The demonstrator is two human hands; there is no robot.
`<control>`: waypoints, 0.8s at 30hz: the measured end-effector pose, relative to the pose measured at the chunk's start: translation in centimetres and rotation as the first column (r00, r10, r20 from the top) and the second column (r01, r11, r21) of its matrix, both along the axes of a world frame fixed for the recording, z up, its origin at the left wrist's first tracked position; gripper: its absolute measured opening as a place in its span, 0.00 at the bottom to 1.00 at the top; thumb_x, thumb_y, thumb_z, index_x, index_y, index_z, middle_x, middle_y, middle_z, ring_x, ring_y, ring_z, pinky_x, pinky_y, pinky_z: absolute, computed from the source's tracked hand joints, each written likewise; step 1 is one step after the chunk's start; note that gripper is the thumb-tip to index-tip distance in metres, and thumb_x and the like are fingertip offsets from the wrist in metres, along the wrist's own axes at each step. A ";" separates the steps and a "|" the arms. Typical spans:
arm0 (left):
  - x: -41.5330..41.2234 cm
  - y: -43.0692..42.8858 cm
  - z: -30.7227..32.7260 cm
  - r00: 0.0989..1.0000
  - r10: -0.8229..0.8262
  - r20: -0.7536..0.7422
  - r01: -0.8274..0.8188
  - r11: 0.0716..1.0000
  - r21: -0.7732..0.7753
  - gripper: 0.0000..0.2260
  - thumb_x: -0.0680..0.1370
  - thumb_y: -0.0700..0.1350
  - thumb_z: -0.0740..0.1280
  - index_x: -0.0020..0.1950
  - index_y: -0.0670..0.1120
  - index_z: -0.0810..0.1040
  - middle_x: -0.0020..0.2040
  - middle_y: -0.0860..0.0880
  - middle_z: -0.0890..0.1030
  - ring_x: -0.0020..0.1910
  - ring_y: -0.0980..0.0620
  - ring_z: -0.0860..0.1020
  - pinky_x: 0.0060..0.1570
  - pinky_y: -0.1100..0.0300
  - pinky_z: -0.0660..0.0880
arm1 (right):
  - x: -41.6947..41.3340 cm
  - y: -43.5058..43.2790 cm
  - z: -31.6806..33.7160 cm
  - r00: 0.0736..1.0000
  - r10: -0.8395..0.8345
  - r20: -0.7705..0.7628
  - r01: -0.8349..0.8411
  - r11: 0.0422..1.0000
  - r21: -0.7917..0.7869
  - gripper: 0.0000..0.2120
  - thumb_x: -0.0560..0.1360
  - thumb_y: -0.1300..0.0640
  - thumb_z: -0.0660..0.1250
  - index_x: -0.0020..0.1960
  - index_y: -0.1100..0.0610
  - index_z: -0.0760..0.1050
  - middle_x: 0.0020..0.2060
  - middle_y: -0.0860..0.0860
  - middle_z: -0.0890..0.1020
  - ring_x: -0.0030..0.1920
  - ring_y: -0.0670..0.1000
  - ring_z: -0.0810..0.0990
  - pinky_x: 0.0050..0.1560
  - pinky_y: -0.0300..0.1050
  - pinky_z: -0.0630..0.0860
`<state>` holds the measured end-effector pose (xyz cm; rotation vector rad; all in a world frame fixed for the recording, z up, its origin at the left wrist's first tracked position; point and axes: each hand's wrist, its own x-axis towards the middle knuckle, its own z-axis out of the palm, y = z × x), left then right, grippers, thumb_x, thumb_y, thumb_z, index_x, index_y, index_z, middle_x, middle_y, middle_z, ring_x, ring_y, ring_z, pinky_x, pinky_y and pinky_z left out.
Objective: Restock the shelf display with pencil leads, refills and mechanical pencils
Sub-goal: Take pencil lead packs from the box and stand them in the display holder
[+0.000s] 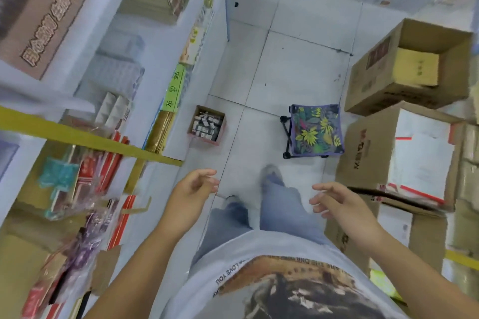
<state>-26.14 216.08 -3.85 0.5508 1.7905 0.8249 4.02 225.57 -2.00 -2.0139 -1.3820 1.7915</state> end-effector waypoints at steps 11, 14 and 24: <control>1.0 10.4 -0.9 0.911 0.413 0.020 -0.412 0.911 -0.031 0.08 0.82 0.40 0.64 0.53 0.52 0.80 0.46 0.53 0.85 0.45 0.61 0.82 0.49 0.64 0.75 | -9.4 23.7 0.3 0.901 0.434 0.004 -0.434 0.901 0.020 0.09 0.80 0.64 0.61 0.57 0.58 0.77 0.45 0.58 0.83 0.39 0.51 0.80 0.36 0.32 0.75; 1.8 11.0 -0.7 0.828 0.560 0.028 -0.559 0.828 -0.040 0.07 0.80 0.42 0.67 0.53 0.53 0.80 0.46 0.54 0.86 0.46 0.59 0.83 0.48 0.65 0.75 | -14.0 27.9 0.7 0.816 0.578 0.014 -0.578 0.816 0.025 0.12 0.79 0.65 0.59 0.56 0.55 0.78 0.45 0.54 0.84 0.41 0.53 0.81 0.42 0.40 0.78; 2.5 9.7 -1.8 0.638 0.770 0.006 -0.767 0.636 -0.090 0.10 0.81 0.40 0.63 0.53 0.53 0.80 0.46 0.55 0.86 0.44 0.58 0.83 0.49 0.63 0.77 | -24.9 28.2 -1.0 0.596 0.801 -0.051 -0.801 0.598 0.025 0.11 0.78 0.64 0.60 0.53 0.52 0.78 0.44 0.53 0.84 0.40 0.49 0.81 0.46 0.45 0.76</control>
